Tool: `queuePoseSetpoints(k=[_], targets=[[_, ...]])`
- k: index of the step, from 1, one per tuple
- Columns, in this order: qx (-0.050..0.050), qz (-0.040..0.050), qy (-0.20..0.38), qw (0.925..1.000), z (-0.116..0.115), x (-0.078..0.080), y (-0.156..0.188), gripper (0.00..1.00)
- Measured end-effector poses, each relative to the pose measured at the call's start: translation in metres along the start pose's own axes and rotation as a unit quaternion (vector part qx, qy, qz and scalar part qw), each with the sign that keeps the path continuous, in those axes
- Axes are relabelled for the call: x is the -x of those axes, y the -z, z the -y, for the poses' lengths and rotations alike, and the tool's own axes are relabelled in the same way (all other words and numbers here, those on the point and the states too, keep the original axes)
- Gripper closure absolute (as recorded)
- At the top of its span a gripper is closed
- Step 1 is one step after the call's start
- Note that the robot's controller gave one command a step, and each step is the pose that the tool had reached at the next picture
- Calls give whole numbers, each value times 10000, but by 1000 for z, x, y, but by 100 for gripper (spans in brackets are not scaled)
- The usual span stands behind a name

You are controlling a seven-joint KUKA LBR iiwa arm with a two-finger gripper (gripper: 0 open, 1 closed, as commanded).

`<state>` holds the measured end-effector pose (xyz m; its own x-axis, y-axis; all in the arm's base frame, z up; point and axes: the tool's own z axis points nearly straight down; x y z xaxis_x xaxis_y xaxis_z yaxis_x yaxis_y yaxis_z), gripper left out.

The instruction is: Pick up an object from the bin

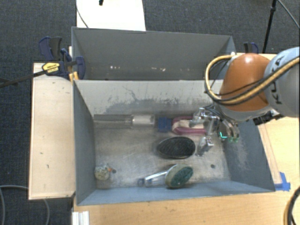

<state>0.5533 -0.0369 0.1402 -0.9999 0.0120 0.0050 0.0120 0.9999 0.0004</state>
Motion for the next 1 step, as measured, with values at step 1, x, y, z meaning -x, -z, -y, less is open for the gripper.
queuePoseSetpoints(k=[1], targets=[[-11, 69, 932, 9956, -54, -17, -67, 0]])
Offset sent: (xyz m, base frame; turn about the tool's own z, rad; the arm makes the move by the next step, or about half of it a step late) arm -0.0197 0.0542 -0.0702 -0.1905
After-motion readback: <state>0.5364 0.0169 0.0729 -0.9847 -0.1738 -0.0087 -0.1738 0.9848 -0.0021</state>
